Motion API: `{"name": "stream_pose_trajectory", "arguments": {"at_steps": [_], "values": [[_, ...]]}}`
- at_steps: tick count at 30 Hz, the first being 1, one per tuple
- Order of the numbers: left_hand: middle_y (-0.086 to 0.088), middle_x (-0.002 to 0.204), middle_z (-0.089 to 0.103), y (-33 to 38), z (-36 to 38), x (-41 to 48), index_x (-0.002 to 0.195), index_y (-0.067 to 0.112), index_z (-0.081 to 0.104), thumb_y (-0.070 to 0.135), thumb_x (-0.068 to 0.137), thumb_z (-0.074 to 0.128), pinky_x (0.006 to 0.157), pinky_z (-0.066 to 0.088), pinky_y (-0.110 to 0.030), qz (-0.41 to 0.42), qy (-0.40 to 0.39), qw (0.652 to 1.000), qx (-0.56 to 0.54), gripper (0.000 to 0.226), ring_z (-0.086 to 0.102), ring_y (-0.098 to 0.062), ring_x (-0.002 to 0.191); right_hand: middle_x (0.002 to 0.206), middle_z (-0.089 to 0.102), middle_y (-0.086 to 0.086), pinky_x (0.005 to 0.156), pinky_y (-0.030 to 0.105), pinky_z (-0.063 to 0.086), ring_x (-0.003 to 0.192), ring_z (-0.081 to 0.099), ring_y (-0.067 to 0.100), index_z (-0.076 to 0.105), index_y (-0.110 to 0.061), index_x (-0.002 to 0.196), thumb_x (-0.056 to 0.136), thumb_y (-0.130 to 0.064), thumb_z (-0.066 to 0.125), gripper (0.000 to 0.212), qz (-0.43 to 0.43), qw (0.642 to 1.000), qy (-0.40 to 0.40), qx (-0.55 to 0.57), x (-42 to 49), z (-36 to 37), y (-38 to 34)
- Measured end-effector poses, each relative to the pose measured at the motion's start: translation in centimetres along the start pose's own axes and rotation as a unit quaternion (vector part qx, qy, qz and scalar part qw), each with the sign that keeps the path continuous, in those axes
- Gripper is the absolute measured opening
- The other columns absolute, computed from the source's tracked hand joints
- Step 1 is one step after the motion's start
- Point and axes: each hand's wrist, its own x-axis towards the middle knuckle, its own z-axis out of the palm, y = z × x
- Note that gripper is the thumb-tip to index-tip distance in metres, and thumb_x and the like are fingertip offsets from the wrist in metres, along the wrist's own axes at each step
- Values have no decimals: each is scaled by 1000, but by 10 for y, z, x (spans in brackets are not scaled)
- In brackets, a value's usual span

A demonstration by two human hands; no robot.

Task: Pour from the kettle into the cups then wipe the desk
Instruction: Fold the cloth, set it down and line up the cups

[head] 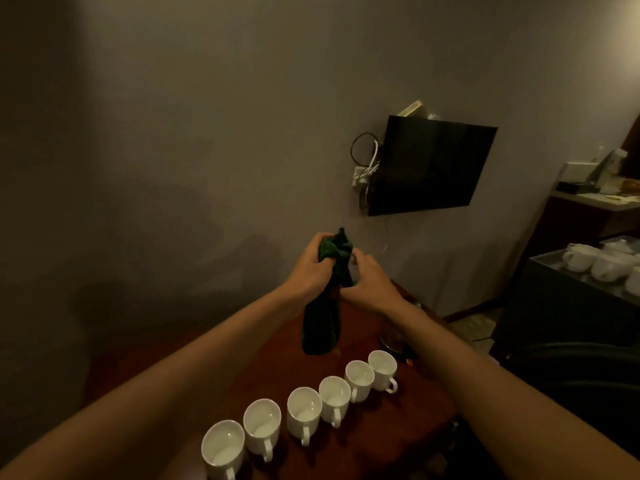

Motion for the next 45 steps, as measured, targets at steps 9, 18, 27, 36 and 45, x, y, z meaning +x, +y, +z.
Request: {"name": "stream_pose_trajectory", "arguments": {"at_steps": [9, 18, 27, 36, 45], "values": [[-11, 110, 61, -20, -13, 18, 127, 22, 46, 17, 108, 42, 69, 56, -39, -90, 95, 990, -60, 21, 66, -27, 89, 148, 42, 6, 102, 38, 43, 133, 44, 23, 28, -25, 152, 85, -43, 76, 84, -52, 990, -66, 117, 25, 19, 21], [-14, 110, 61, -7, -36, 53, 122, 17, 50, 19, 106, 45, 71, 53, -38, -96, 204, 943, -243, 17, 64, -26, 93, 128, 61, -4, 86, 25, 57, 113, 62, 10, 49, -22, 137, 85, -36, 76, 60, -112, 942, -149, 278, 51, 49, 29], [-16, 118, 61, -2, -44, 92, 137, 18, 42, 29, 107, 45, 94, 55, -54, -80, 301, 918, -247, 33, 65, -31, 100, 92, 69, 6, 63, 32, 59, 77, 70, 14, 59, -5, 104, 99, -22, 60, 18, -176, 935, -87, 296, 125, 18, 24], [-14, 110, 55, -33, -47, 86, 111, 9, 52, 10, 96, 39, 79, 55, -46, -131, 260, 882, -371, 19, 59, -31, 99, 100, 66, 10, 64, 25, 56, 83, 71, 14, 54, -9, 110, 88, -10, 73, 30, -195, 904, -193, 329, 188, -39, 27], [-15, 116, 63, -46, -33, 98, 114, 21, 62, 28, 83, 82, 72, 62, -41, -180, 270, 946, -16, 38, 70, -26, 92, 109, 62, 2, 71, 19, 52, 98, 65, 14, 61, -20, 110, 85, -7, 75, 31, -277, 912, -193, 233, 219, -38, 30]]}}
